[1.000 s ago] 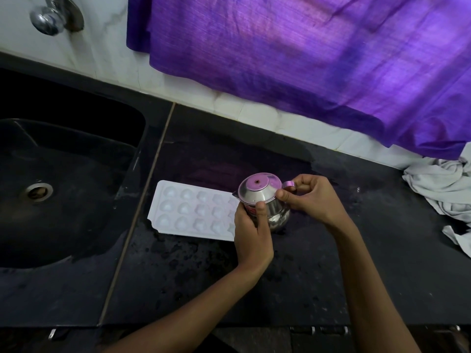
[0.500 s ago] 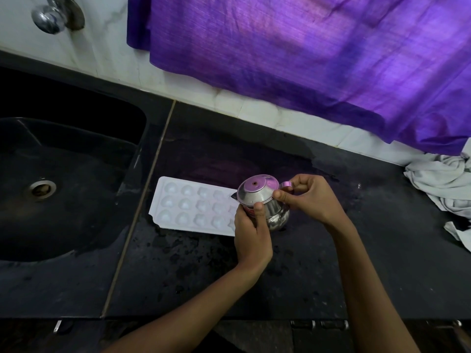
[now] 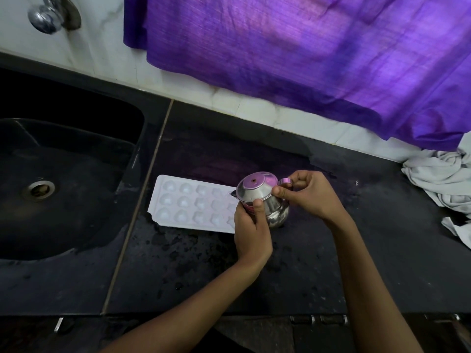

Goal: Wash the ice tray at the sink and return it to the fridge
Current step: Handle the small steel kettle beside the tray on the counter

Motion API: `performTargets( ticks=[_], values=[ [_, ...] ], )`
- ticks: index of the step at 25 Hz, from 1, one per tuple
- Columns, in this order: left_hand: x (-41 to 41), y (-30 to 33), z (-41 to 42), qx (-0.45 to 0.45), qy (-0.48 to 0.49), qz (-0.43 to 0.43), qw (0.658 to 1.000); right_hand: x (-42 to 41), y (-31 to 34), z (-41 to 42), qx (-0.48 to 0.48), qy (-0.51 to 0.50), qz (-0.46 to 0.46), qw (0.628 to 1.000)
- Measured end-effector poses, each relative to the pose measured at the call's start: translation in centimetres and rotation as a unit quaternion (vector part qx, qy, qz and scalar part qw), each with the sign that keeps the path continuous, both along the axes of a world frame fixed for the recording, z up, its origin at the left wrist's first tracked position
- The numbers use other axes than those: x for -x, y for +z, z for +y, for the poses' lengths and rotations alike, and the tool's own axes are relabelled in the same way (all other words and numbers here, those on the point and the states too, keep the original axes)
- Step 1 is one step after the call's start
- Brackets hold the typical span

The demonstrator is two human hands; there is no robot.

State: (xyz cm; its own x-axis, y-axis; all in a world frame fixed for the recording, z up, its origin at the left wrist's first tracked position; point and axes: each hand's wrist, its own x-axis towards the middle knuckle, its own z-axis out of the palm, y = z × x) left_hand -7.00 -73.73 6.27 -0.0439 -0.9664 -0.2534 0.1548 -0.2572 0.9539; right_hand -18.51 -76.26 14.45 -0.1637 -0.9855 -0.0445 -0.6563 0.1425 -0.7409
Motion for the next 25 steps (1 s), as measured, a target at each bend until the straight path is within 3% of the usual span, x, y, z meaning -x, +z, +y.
performTargets(
  ticks=[7,15,25],
  values=[
    [-0.1,0.1,-0.1,0.013,0.002,-0.002,1.000,0.1,-0.1,0.1,0.008,0.004,-0.011,1.000],
    [-0.1,0.0,-0.2,0.091,0.036,-0.010,0.995,0.3,-0.6,0.5,0.047,-0.006,-0.096,0.994],
    [0.0,-0.4,1.7,0.058,0.038,-0.015,0.998,-0.3,0.2,1.4,0.017,0.013,-0.026,0.999]
  ],
)
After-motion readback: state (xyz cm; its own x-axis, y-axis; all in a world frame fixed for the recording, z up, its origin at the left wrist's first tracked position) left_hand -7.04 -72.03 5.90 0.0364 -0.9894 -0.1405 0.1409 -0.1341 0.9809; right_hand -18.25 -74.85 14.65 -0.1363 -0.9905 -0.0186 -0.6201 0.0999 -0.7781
